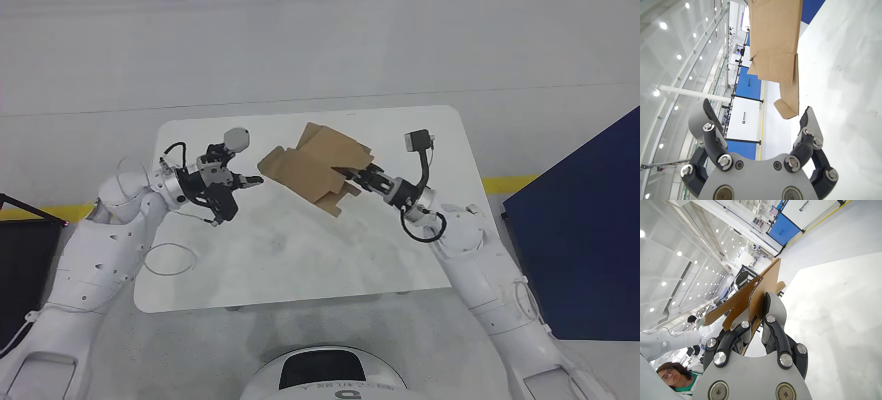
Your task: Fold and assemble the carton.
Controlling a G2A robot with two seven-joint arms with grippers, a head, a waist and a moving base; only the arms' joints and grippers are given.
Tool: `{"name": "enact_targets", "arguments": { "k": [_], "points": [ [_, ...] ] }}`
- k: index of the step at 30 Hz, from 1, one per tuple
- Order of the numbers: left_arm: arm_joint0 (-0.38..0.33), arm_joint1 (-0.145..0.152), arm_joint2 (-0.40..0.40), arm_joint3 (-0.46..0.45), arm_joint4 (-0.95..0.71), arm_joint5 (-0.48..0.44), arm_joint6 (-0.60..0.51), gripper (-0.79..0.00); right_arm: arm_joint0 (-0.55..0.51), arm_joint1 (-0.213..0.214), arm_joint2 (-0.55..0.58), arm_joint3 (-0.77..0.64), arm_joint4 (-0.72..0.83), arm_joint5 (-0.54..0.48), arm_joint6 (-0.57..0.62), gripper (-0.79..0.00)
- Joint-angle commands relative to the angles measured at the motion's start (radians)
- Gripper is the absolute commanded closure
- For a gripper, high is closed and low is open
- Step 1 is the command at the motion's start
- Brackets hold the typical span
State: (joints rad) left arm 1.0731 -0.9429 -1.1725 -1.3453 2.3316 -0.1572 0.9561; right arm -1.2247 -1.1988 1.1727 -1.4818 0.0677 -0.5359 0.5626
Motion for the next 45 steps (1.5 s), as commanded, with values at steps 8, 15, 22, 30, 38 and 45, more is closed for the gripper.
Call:
{"name": "enact_targets", "arguments": {
  "k": [8,15,22,30,38,45],
  "points": [
    [-0.014,0.012,0.043,0.001,0.126,-0.065,0.104,-0.699,0.002,0.001,0.005,0.004,0.016,-0.005,0.011,0.000],
    [-0.018,0.004,0.065,-0.010,0.113,-0.035,0.035,-0.369,-0.001,0.002,0.005,0.000,0.022,-0.013,0.018,0.000],
    [-0.027,-0.013,0.086,-0.018,0.062,0.013,-0.087,-0.363,-0.008,0.004,0.006,-0.013,0.024,-0.019,0.033,0.000],
    [-0.032,-0.020,0.094,0.000,0.032,0.014,-0.114,-0.329,-0.016,0.006,0.010,-0.024,0.034,-0.026,0.044,0.000],
    [-0.034,-0.021,0.096,-0.004,0.031,0.041,-0.088,0.000,-0.016,0.006,0.004,-0.029,0.036,-0.025,0.053,0.000],
    [-0.026,-0.019,0.086,-0.011,0.068,0.118,-0.101,0.000,-0.014,0.007,0.002,-0.028,0.040,-0.024,0.054,0.000]
  ]
}}
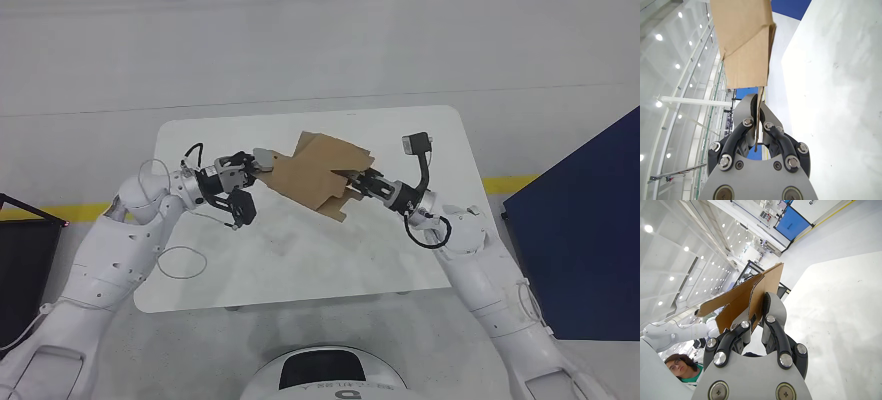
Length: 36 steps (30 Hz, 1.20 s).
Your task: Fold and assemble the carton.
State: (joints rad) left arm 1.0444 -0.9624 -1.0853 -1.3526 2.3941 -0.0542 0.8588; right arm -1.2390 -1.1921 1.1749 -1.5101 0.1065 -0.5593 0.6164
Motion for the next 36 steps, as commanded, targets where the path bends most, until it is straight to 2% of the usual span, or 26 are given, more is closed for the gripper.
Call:
{"name": "enact_targets", "arguments": {
  "k": [1,5,9,12,20,21,28,32,34,36],
  "points": [
    [0.008,0.000,-0.005,-0.008,-0.005,0.028,0.002,0.000,0.000,0.000,-0.001,0.000,0.003,-0.001,0.002,0.000],
    [0.027,-0.001,-0.026,-0.020,-0.068,0.075,0.028,0.000,0.004,0.000,-0.006,0.004,0.007,0.005,0.009,0.000],
    [0.035,-0.001,-0.038,-0.016,-0.128,0.063,0.069,0.000,0.011,-0.001,-0.014,0.007,0.001,0.013,0.017,0.000],
    [0.033,-0.002,-0.042,-0.008,-0.148,0.050,0.084,0.000,0.015,-0.002,-0.020,0.009,-0.005,0.016,0.018,-0.166],
    [0.029,-0.002,-0.039,-0.003,-0.125,0.041,0.091,0.000,0.019,-0.001,-0.026,0.010,-0.004,0.006,0.031,-0.348],
    [0.027,-0.002,-0.040,0.001,-0.116,0.041,0.095,0.000,0.018,-0.001,-0.026,0.010,0.000,0.002,0.033,-0.351],
    [0.028,0.001,-0.040,-0.003,-0.076,0.056,0.122,0.000,0.020,0.000,-0.027,0.015,-0.004,0.001,0.041,-0.323],
    [0.030,0.002,-0.040,-0.009,-0.069,0.059,0.127,0.000,0.026,-0.001,-0.038,0.019,-0.014,0.004,0.038,-0.262],
    [0.031,0.002,-0.040,-0.010,-0.066,0.060,0.132,0.000,0.028,-0.002,-0.040,0.020,-0.016,0.005,0.035,-0.185],
    [0.031,0.002,-0.041,-0.010,-0.065,0.060,0.136,0.000,0.028,-0.002,-0.040,0.020,-0.018,0.003,0.033,0.000]
  ]
}}
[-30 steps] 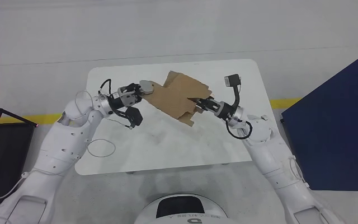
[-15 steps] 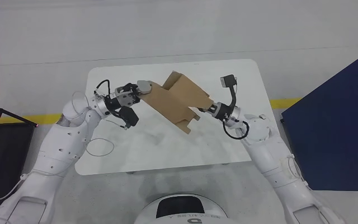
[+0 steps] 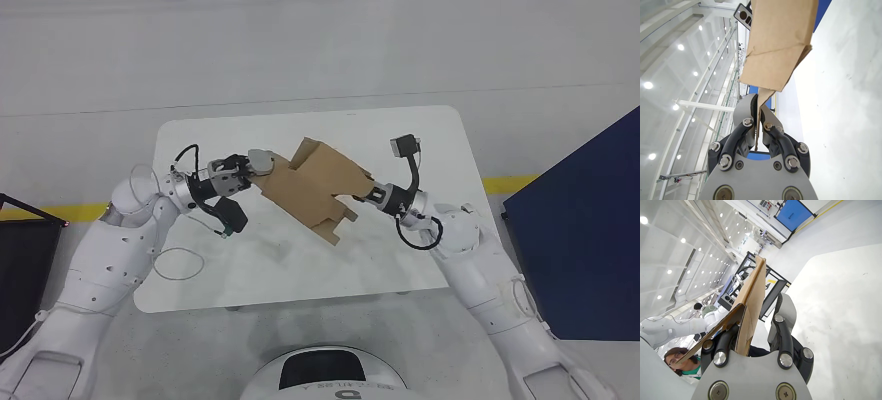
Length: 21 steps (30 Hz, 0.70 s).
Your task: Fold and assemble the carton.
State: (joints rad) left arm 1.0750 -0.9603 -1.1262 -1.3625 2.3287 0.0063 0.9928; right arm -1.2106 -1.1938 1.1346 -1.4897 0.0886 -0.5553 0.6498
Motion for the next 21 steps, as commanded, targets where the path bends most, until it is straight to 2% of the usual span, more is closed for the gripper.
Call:
{"name": "enact_targets", "arguments": {
  "k": [1,2,3,4,13,21],
  "points": [
    [0.000,0.001,-0.002,0.001,0.000,-0.002,0.005,0.000,0.000,0.000,0.000,-0.001,-0.001,-0.002,-0.002,0.000],
    [0.000,0.001,-0.005,0.004,-0.003,-0.008,0.008,-0.077,-0.001,0.000,0.001,-0.002,-0.001,-0.004,-0.002,0.000],
    [-0.001,0.002,-0.006,0.008,-0.008,-0.022,0.016,-0.379,-0.002,0.001,0.002,-0.002,0.000,-0.007,-0.002,0.000],
    [-0.004,0.003,-0.009,0.012,-0.010,-0.037,0.025,-0.785,-0.004,0.001,0.004,-0.004,0.000,-0.009,-0.003,0.000],
    [-0.003,0.024,-0.083,0.071,-0.087,-0.186,0.075,-0.785,-0.019,0.007,0.026,-0.013,0.003,-0.034,-0.012,0.000],
    [0.048,0.062,-0.178,0.004,-0.275,-0.577,0.257,-0.785,-0.024,0.009,0.034,-0.015,0.003,-0.041,-0.023,0.000]
  ]
}}
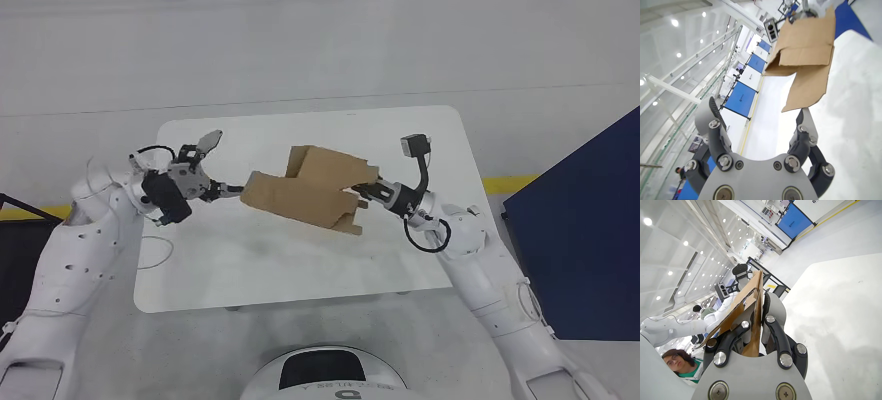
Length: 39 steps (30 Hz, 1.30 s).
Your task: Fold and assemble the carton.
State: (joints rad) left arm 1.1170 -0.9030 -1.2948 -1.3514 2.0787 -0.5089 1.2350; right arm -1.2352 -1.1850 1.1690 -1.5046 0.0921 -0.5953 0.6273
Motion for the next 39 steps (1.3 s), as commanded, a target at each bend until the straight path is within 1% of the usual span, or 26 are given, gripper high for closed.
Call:
{"name": "enact_targets", "arguments": {
  "k": [1,3,5,6,8,11,13,15,17,18,21,24,27,29,33,34,38,39],
  "points": [
    [0.017,0.009,-0.010,-0.022,-0.063,-0.089,-0.013,-0.785,0.000,0.000,-0.001,-0.001,-0.003,0.000,0.000,0.000],
    [0.028,0.024,-0.022,-0.054,-0.106,-0.139,-0.063,-0.785,0.001,0.000,-0.003,-0.002,-0.006,0.001,-0.003,0.000],
    [0.030,0.041,-0.064,-0.056,-0.090,-0.172,-0.113,-0.785,0.000,0.000,-0.003,-0.003,-0.008,0.000,-0.008,0.000],
    [0.034,0.046,-0.083,-0.058,-0.069,-0.165,-0.146,-0.785,0.000,0.000,-0.004,-0.003,-0.008,0.000,-0.009,0.000],
    [0.048,0.047,-0.104,-0.058,-0.096,-0.140,-0.184,-0.785,-0.001,0.000,-0.004,-0.003,-0.006,-0.002,-0.012,0.000],
    [0.061,0.044,-0.096,-0.074,-0.095,-0.088,-0.254,-0.785,0.000,0.000,-0.004,-0.001,-0.003,-0.003,-0.016,0.000],
    [0.067,0.039,-0.072,-0.082,-0.117,-0.076,-0.239,-0.785,0.002,0.000,-0.004,0.003,0.004,-0.004,-0.017,0.000],
    [0.063,0.037,-0.046,-0.095,-0.091,-0.054,-0.229,-0.785,0.005,-0.001,-0.004,0.009,0.013,-0.005,-0.016,0.000],
    [0.053,0.040,0.002,-0.123,0.018,-0.049,-0.169,-0.785,0.009,-0.001,-0.005,0.015,0.022,-0.006,-0.014,0.000],
    [0.045,0.043,0.018,-0.117,0.072,-0.039,-0.152,-0.785,0.010,-0.001,-0.005,0.018,0.026,-0.005,-0.014,0.000],
    [0.020,0.045,0.051,-0.105,0.199,0.053,-0.164,-0.785,0.014,-0.002,-0.006,0.024,0.034,-0.008,-0.012,0.000],
    [0.011,0.039,0.072,-0.090,0.243,0.189,-0.176,-0.785,0.015,-0.001,-0.005,0.026,0.038,-0.013,-0.010,0.000],
    [0.012,0.030,0.099,-0.083,0.227,0.304,-0.145,-0.785,0.014,-0.001,-0.003,0.025,0.039,-0.014,-0.008,0.000],
    [0.010,0.024,0.121,-0.082,0.217,0.353,-0.113,-0.785,0.014,-0.001,-0.004,0.025,0.041,-0.015,-0.007,0.000],
    [-0.004,0.013,0.157,-0.071,0.174,0.388,-0.042,-0.785,0.013,0.000,-0.003,0.024,0.042,-0.017,-0.007,0.000],
    [-0.009,0.011,0.162,-0.066,0.176,0.400,-0.038,-0.763,0.012,0.000,-0.003,0.024,0.041,-0.018,-0.008,0.000],
    [-0.023,0.004,0.180,-0.058,0.203,0.458,-0.073,-0.634,0.010,0.000,-0.003,0.022,0.044,-0.021,-0.007,0.000],
    [-0.026,0.002,0.185,-0.058,0.215,0.470,-0.087,-0.557,0.010,0.000,-0.003,0.021,0.045,-0.021,-0.006,0.000]
  ]
}}
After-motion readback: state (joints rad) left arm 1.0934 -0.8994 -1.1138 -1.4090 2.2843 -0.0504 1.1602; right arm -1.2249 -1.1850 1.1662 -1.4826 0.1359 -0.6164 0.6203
